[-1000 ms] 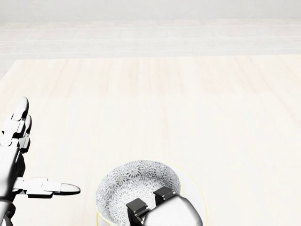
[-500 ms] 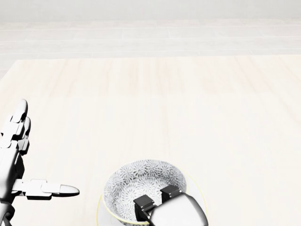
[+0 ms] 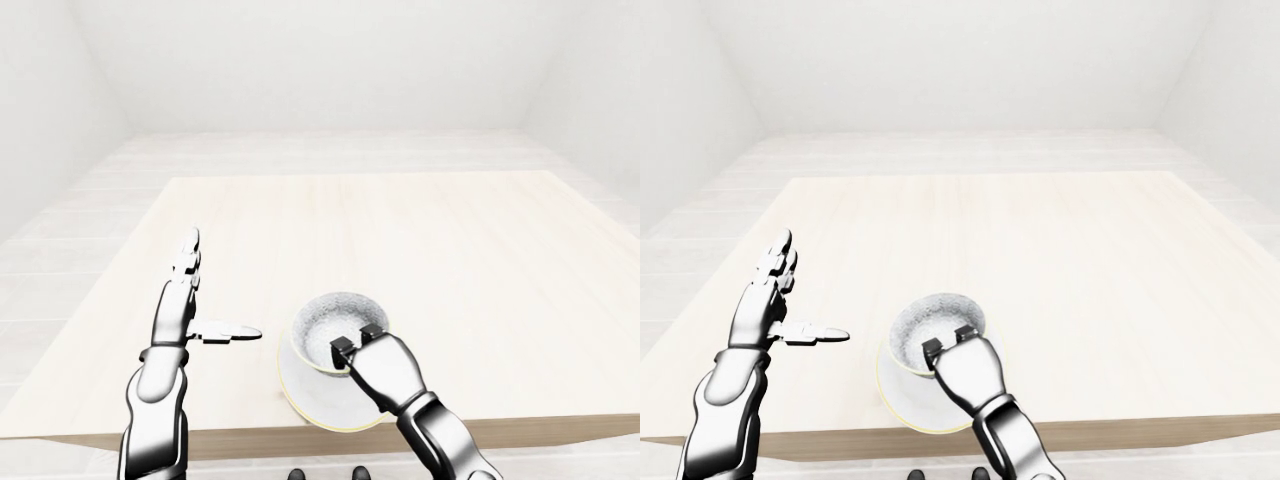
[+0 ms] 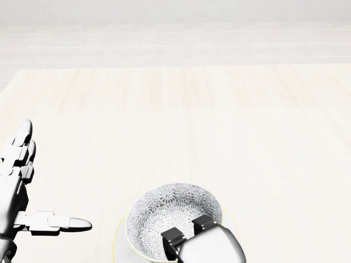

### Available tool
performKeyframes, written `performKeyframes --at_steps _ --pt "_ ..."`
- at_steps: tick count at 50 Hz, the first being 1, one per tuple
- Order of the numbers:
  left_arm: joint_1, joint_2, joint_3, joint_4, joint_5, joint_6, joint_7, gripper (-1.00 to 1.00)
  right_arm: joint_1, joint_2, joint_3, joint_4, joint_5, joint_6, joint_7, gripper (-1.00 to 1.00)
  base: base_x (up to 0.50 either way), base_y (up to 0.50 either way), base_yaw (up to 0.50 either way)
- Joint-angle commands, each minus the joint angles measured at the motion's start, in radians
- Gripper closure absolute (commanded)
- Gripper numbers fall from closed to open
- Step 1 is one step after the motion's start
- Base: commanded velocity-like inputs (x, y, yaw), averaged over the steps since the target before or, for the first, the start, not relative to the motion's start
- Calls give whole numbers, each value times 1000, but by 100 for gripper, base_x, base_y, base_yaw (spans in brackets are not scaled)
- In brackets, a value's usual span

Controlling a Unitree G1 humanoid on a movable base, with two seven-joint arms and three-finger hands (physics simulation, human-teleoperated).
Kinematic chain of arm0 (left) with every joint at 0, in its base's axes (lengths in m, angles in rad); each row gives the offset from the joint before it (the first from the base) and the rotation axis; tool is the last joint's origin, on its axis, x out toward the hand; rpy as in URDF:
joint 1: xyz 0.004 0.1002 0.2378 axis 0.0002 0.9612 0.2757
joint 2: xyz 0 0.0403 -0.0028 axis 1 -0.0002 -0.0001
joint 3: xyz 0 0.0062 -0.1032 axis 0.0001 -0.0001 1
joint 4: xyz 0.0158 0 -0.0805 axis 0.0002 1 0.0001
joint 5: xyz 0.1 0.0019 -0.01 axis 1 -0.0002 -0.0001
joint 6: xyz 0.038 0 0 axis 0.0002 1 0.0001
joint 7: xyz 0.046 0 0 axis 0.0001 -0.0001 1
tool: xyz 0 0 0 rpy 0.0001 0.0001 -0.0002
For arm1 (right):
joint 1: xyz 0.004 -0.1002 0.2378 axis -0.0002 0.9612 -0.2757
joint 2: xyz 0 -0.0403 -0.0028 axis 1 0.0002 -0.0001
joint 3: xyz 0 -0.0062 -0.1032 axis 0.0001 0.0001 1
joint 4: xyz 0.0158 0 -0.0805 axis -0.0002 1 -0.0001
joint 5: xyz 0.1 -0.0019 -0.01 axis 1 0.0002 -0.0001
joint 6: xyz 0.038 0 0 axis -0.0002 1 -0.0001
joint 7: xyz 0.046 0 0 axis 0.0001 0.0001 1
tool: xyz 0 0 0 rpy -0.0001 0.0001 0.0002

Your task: Put the bowl on the plate.

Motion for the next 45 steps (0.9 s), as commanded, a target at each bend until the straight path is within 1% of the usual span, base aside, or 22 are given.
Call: performKeyframes --at_steps 1,11,22,38,45 --pt "0 0 0 -1 2 0 0 -100 13 -10 -22 -4 32 0 5 61 0 0 0" --pt "-3 -1 -2 -3 3 0 0 -100 23 -9 -24 -16 42 0 15 58 0 0 0" --pt "-17 4 -4 2 1 0 2 -100 27 -13 -44 -32 57 0 39 55 0 0 0" --pt "-34 5 -17 12 7 0 10 -100 51 -20 -53 -33 51 0 37 55 0 0 0" --pt "-32 6 -16 12 6 0 11 -100 45 -16 -50 -36 53 0 45 49 0 0 0"
